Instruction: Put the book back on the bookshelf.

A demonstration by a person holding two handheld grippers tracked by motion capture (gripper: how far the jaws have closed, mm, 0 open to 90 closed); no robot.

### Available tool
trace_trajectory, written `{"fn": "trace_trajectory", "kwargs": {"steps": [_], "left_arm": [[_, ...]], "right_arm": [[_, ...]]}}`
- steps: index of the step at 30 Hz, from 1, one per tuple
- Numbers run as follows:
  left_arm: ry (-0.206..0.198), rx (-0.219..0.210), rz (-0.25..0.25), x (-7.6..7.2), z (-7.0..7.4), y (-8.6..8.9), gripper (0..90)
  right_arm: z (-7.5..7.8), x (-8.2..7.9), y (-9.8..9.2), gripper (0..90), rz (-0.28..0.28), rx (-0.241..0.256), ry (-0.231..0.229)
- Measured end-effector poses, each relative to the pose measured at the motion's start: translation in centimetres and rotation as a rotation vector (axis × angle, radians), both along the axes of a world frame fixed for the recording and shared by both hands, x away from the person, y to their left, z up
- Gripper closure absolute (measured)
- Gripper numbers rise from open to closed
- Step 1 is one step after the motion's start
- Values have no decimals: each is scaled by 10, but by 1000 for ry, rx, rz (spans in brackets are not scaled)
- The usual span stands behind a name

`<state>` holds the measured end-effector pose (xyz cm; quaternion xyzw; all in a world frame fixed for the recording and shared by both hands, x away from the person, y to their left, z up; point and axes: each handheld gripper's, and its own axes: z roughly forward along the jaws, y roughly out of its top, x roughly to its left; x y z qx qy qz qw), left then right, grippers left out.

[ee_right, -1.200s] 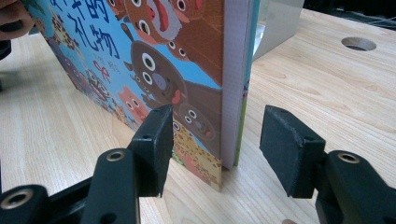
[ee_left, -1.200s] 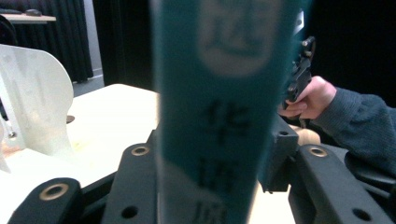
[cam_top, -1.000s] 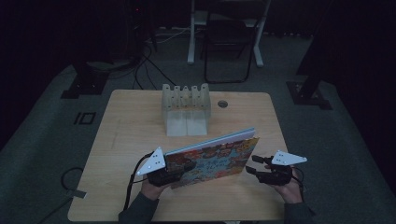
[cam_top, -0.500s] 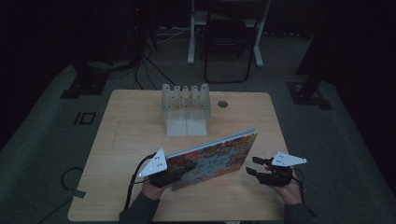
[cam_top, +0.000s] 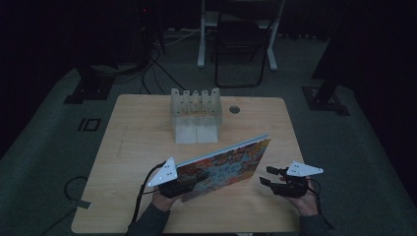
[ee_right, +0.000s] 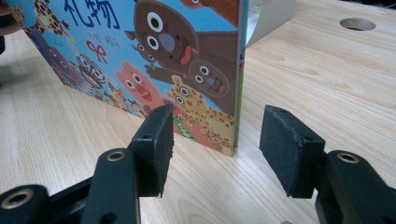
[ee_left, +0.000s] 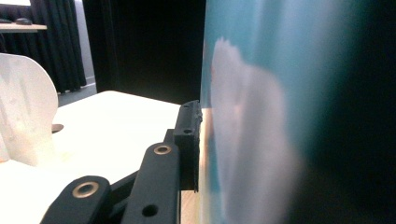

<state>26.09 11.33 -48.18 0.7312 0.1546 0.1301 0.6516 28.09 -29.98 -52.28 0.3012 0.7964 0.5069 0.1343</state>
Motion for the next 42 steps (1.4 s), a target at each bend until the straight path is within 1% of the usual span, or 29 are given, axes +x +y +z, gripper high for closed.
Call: {"fn": "trace_trajectory", "kwargs": {"steps": [6, 11, 17, 23, 26, 31, 34, 40, 42], "left_arm": [[13, -8, -5, 1, -4, 0, 684], [6, -9, 6, 1, -7, 0, 682], [18, -11, 13, 3, -13, 1, 679], [25, -10, 12, 4, -16, 1, 692], [25, -14, 13, 3, -17, 1, 716], [18, -11, 7, 2, -17, 0, 735], [21, -13, 7, 2, -19, 0, 733], [35, -16, 6, 2, -23, 1, 726], [33, -10, 6, 2, -23, 1, 726]], "right_arm": [[-4, -1, 1, 436, -4, -21, 3], [-7, 0, 3, 426, -4, -47, 8], [-10, 0, 4, 425, 2, -52, 10], [-16, -1, 0, 425, -9, -58, 29], [-19, -1, -1, 423, -17, -64, 34], [-27, -2, 1, 419, -22, -104, 43], [-31, -2, 3, 414, -25, -125, 46], [-36, -2, 3, 412, -27, -127, 61], [-37, -1, 2, 405, -32, -131, 67]]}}
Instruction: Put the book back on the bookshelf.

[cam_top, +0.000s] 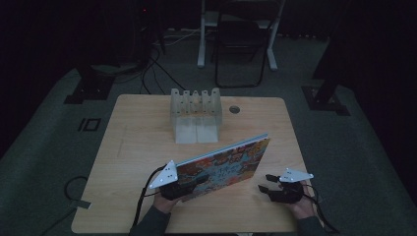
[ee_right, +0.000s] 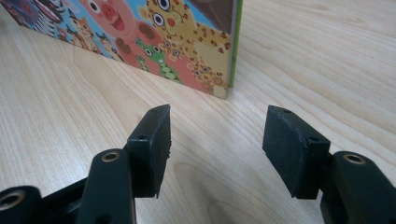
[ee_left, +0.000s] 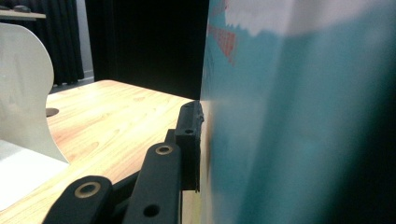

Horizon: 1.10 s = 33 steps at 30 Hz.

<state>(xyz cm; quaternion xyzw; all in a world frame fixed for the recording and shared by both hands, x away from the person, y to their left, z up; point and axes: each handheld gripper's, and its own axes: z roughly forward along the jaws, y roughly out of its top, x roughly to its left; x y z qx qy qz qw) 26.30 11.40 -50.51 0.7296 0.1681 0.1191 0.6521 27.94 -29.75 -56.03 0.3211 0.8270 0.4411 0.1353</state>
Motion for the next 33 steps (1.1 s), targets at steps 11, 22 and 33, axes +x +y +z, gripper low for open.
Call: {"fn": "trace_trajectory", "kwargs": {"steps": [11, 22, 33], "left_arm": [[-4, 5, -9, -2, -1, -1, 755], [-16, 11, 15, -3, -1, -4, 797], [21, 3, 39, 1, 2, -4, 810]], "right_arm": [[-5, 1, 3, 402, 4, -32, 14], [-10, 2, 2, 401, 1, -43, 31], [-11, 3, 1, 401, 2, -45, 37]]}}
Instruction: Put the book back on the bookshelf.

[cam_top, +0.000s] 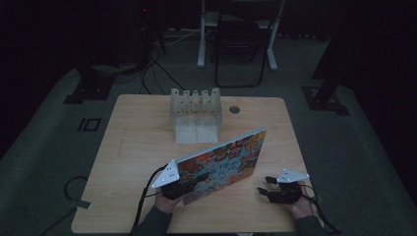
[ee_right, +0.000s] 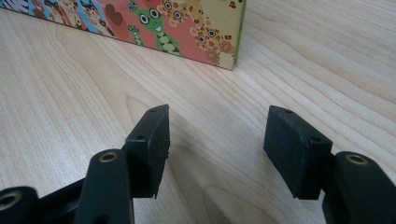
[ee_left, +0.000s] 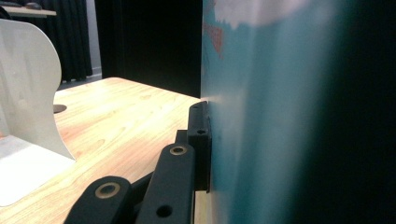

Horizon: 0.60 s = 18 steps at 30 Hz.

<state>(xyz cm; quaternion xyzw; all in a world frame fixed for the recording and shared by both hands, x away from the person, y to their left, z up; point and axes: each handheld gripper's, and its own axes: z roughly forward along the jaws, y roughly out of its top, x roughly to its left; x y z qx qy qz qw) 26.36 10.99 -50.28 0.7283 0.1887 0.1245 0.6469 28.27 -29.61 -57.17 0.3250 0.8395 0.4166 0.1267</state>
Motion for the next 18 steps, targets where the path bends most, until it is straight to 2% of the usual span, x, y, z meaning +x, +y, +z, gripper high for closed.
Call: {"fn": "trace_trajectory", "kwargs": {"steps": [6, 10, 18], "left_arm": [[26, -13, 15, 2, 2, 0, 811], [10, -7, 17, 0, 4, -2, 812], [7, 8, 13, 0, 11, -3, 813]], "right_arm": [[0, 0, 0, 401, 3, -3, 2], [0, 0, 0, 394, 2, -3, 3], [0, 0, 0, 394, 4, -5, 1]]}}
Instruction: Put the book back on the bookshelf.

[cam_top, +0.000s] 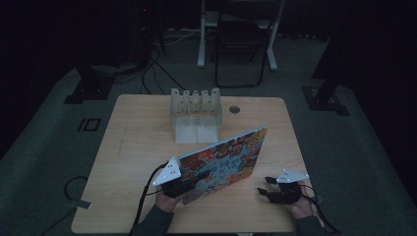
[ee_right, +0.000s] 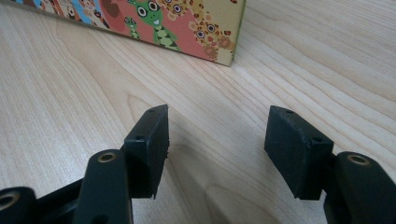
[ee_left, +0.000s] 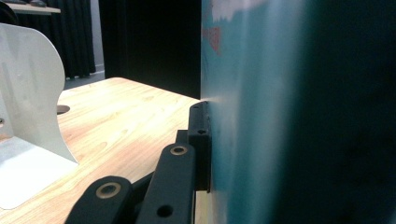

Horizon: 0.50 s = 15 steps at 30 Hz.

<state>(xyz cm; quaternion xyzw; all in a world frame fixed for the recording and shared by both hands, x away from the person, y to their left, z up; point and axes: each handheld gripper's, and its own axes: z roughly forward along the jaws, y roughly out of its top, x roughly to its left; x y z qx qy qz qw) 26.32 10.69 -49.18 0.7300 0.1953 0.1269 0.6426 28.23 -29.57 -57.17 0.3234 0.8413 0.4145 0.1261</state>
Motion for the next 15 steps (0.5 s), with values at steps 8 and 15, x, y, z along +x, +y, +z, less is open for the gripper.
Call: {"fn": "trace_trajectory", "kwargs": {"steps": [8, 15], "left_arm": [[5, 1, 4, 1, 2, 5, 813], [-1, 8, 15, -1, 3, 9, 813]], "right_arm": [[0, 0, 0, 393, -2, 2, 1], [0, 0, 0, 387, -6, -1, 0]]}}
